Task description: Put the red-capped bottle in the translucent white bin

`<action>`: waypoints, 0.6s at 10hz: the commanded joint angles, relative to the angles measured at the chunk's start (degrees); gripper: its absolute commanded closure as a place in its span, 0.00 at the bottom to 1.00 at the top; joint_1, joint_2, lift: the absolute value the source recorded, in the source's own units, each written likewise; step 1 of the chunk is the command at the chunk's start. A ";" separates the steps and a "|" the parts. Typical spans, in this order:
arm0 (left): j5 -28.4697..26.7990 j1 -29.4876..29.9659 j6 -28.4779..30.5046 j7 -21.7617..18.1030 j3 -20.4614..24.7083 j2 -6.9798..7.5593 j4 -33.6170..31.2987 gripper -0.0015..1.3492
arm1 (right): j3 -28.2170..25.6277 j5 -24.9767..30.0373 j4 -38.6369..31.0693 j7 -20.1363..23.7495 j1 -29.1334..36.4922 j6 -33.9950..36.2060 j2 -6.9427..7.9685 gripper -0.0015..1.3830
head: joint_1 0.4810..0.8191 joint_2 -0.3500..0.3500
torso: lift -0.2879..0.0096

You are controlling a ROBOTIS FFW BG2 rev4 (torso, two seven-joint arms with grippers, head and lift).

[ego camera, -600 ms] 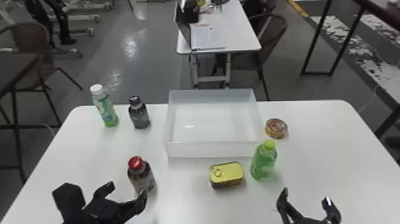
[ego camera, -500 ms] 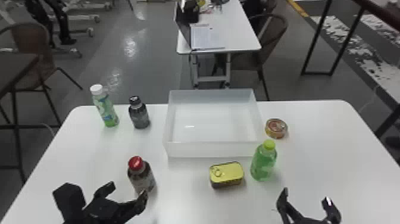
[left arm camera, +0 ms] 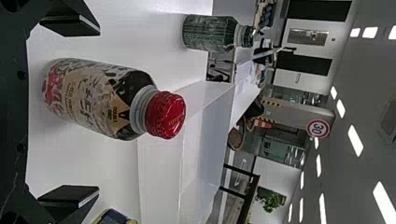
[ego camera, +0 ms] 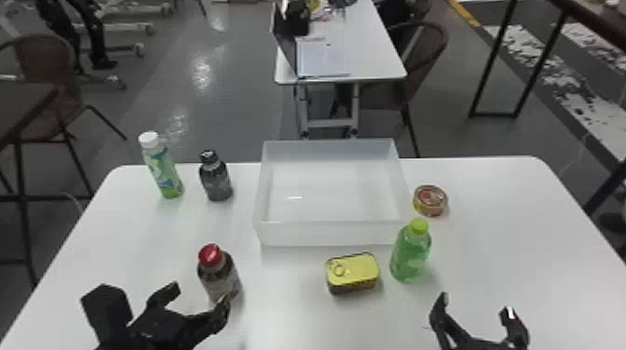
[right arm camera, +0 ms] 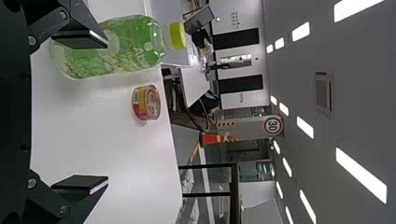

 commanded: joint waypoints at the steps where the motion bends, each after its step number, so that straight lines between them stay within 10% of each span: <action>1: 0.00 -0.03 0.01 -0.08 0.00 0.02 0.08 0.08 | 0.00 -0.05 0.01 0.06 -0.04 0.00 0.00 0.18 | 0.63 0.57 | 0.70; 6: -3.16 -5.66 2.56 -3.59 0.09 0.73 4.38 0.08 | 0.26 -0.67 0.37 0.32 -0.39 0.00 0.00 0.18 | 0.63 0.56 | 0.70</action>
